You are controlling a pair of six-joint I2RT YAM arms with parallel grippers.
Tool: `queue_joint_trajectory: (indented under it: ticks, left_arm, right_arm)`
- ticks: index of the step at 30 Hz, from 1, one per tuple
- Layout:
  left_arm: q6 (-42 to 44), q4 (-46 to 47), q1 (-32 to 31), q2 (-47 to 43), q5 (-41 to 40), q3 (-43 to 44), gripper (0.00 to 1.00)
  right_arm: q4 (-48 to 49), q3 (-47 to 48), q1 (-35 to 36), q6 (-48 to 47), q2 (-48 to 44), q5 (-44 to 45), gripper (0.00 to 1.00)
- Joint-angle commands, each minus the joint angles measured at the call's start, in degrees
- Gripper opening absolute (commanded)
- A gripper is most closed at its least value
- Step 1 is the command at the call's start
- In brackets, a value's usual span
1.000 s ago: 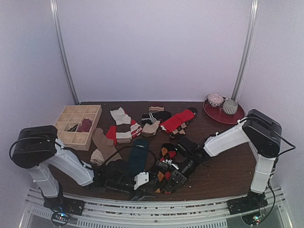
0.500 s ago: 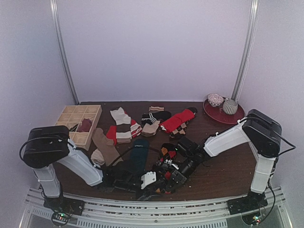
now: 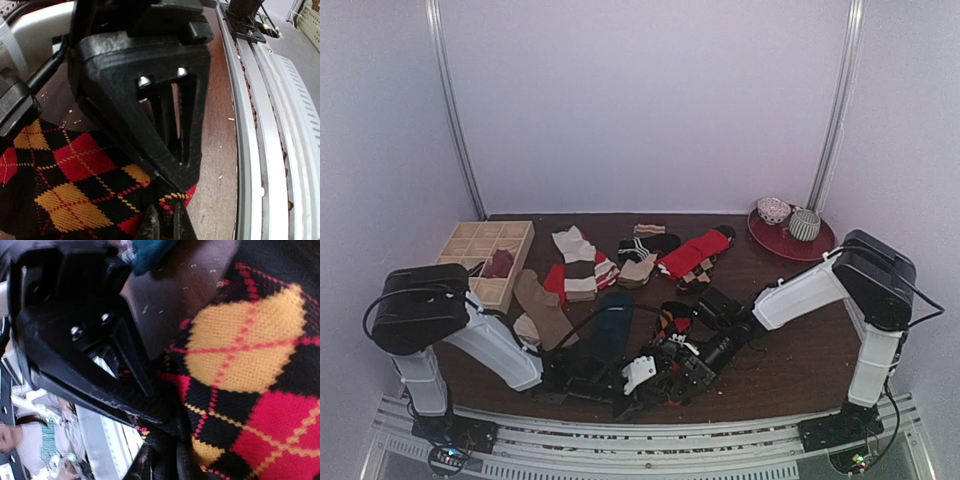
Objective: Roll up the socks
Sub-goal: Roll a pair of socks at the center of the board.
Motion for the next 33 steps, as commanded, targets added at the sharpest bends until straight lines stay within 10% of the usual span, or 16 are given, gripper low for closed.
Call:
queue_joint_trajectory:
  ticks: [1,10,19,33]
  left_arm:
    - [-7.6,-9.7,0.1,1.4,-3.8,-2.6,0.0]
    - [-21.5,-8.2,1.2,7.6,7.5,-5.7,0.0]
    - [-25.1,-11.2,2.0,7.0,8.5,-7.7,0.0]
    - [-24.5,-11.3,2.2,7.4,9.5,-8.2,0.0]
  right_arm:
    - [4.2,-3.1,-0.2,1.7,-4.1,6.7,0.29]
    - [41.4,-25.8,8.0,-14.2,-29.7,33.5,0.56]
    - [39.4,-28.3,26.5,-35.2,-29.2,59.7,0.59]
    - [35.5,-21.7,28.9,-37.9,-17.0,69.1,0.49]
